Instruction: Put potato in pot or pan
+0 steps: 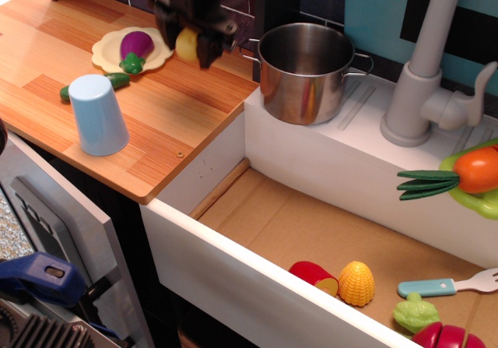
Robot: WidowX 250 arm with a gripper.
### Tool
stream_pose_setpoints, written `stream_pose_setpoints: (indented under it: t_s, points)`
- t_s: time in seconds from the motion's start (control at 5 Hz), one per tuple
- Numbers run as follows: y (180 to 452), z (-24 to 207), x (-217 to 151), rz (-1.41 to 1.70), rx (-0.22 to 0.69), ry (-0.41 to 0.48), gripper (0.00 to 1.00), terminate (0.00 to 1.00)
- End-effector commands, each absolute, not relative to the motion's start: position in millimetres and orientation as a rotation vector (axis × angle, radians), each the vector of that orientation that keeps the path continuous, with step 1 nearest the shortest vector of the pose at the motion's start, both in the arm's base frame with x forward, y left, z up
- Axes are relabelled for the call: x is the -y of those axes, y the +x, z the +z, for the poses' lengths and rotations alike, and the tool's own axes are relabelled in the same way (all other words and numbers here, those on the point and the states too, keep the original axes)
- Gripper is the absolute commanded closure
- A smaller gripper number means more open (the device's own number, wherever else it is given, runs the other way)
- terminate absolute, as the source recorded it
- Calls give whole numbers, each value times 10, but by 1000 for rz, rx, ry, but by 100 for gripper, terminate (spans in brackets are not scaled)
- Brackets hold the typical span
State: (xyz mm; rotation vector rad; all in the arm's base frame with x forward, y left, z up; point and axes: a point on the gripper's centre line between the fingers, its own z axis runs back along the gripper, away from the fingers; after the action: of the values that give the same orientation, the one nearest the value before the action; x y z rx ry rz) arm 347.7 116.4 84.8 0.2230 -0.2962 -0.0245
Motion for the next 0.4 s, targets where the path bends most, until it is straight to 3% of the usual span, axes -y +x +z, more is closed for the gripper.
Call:
stream_pose_setpoints:
  t_s: [0.0,0.2]
  points:
    - [3734,1489,-838,-57,428,241,100,0]
    - [3851,1581,-565,-70,430,218,100,0]
